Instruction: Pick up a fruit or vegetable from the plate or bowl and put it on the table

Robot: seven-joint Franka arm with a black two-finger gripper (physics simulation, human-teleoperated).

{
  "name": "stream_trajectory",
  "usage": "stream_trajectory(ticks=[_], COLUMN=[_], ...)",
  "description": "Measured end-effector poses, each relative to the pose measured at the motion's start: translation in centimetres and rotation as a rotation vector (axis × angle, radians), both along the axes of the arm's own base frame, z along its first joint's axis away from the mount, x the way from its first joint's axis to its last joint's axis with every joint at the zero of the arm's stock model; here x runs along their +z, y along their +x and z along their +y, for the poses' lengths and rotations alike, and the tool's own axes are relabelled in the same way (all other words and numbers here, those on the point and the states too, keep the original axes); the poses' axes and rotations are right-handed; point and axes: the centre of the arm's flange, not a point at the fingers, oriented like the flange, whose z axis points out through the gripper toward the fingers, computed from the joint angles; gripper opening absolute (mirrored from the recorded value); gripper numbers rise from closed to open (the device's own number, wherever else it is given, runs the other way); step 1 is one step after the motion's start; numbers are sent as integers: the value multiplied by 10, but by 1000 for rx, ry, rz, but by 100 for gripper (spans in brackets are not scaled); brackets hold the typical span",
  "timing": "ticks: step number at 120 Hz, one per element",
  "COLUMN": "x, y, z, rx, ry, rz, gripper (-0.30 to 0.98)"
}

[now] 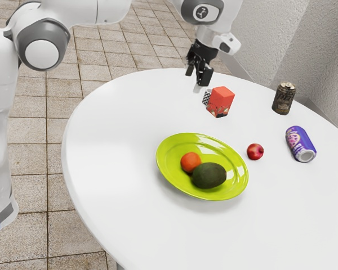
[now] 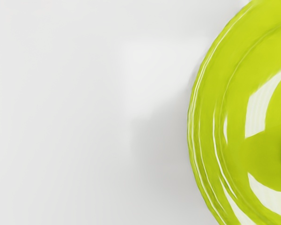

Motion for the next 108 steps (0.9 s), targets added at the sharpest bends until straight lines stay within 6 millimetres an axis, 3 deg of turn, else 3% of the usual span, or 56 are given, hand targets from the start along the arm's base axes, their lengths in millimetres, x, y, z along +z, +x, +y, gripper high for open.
stream_trajectory(ticks=[15, 23, 44, 57, 69, 80, 91, 108], x=[7, 14, -10, -33, -41, -46, -55, -87], y=[5, 10, 17, 18, 16, 15, 18, 20], z=[-7, -44, -130, -151, -174, -184, -181, -172], rx=[-25, -92, -180, -177, -185, -176, -153, -113], ry=[-3, -5, -7, -3, -14, -30, -44, -91], rz=[-50, -78, -55, -17, -5, 3, 19, 60], gripper=[69, 69, 69, 69, 69, 69, 69, 69])
